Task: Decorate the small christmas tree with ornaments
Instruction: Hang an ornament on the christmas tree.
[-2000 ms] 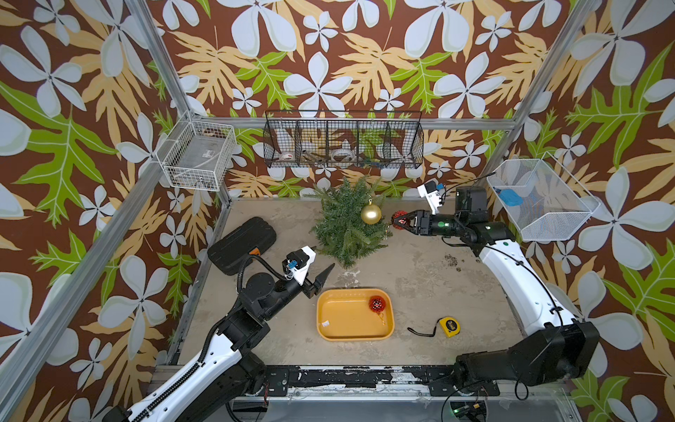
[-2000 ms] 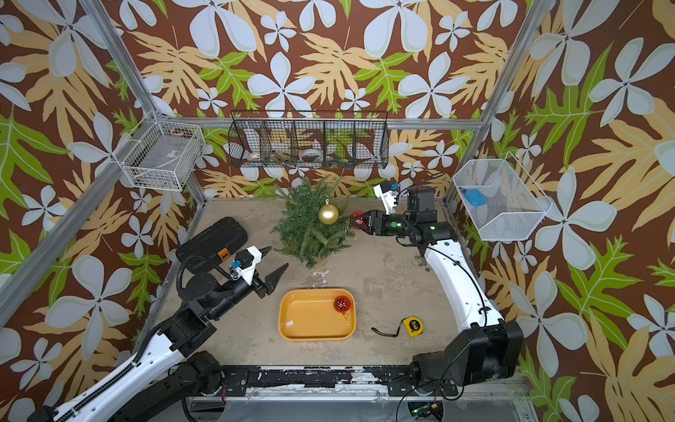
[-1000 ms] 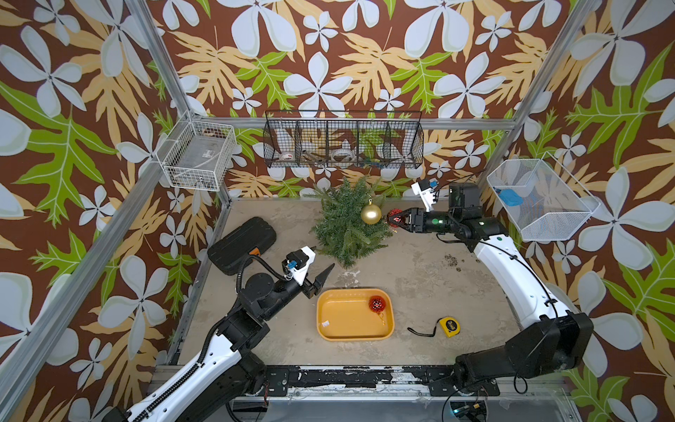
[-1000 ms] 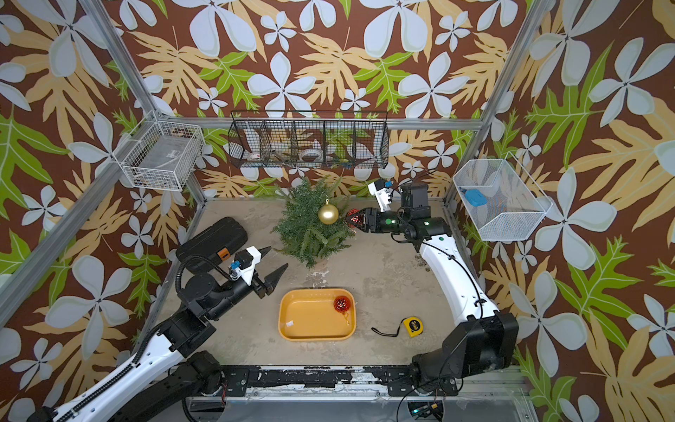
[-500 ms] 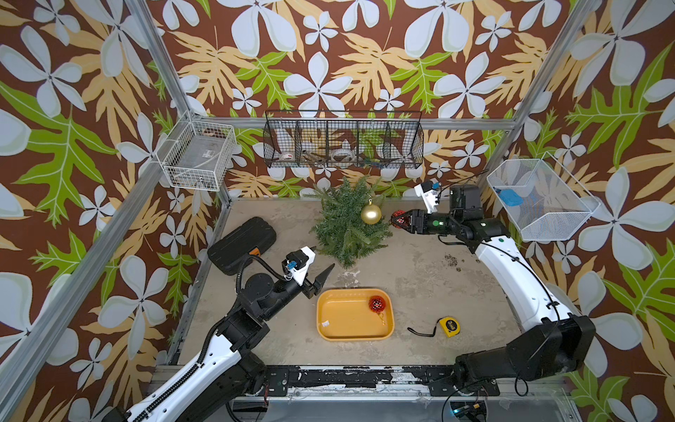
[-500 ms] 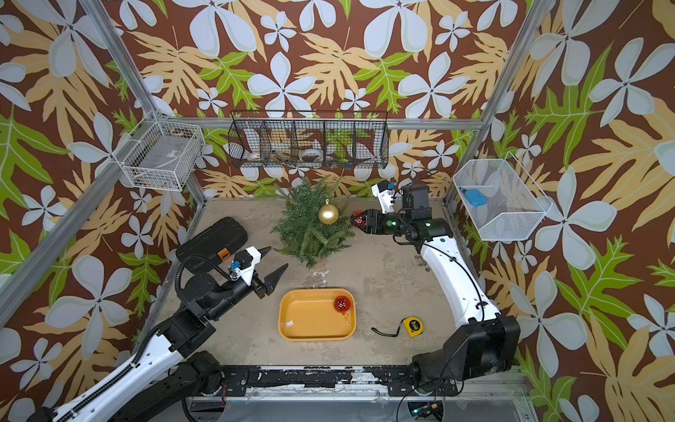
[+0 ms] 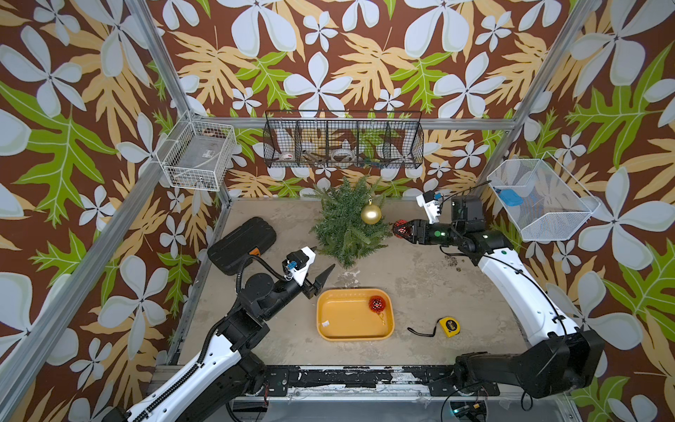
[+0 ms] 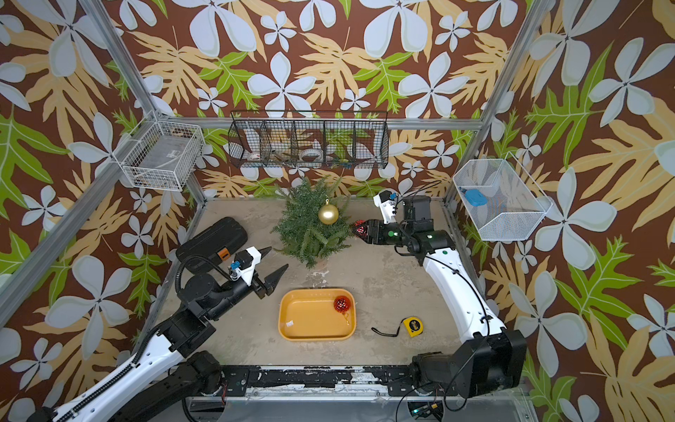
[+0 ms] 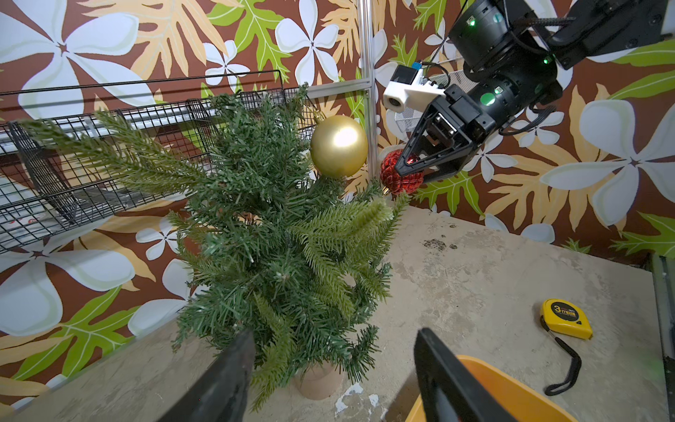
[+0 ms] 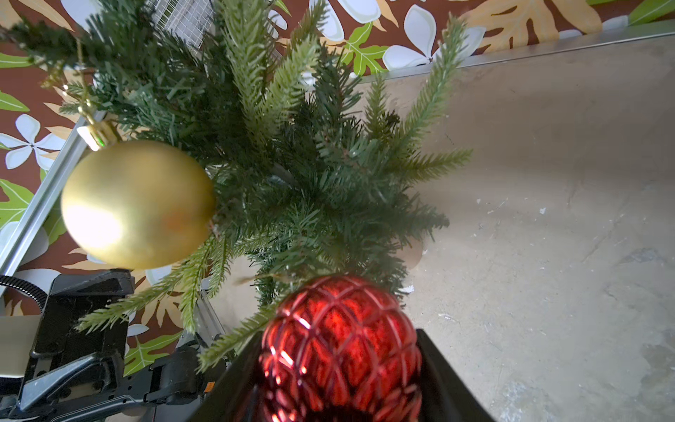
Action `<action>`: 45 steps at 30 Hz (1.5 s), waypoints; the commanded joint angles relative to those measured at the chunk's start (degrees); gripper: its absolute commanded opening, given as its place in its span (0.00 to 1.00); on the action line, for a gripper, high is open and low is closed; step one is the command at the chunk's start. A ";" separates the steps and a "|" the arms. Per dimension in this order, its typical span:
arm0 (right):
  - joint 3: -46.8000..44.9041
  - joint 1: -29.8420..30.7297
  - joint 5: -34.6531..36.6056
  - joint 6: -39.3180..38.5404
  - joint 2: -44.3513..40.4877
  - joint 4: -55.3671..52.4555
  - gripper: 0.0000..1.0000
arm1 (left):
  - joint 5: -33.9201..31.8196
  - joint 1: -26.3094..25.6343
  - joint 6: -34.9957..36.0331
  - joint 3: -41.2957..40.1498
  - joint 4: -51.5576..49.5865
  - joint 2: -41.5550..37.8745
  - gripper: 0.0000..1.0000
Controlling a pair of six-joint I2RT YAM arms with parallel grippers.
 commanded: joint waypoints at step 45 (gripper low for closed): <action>-9.04 0.08 -2.02 10.90 -1.75 12.93 0.76 | 2.10 0.18 -0.03 -0.26 1.93 0.30 0.70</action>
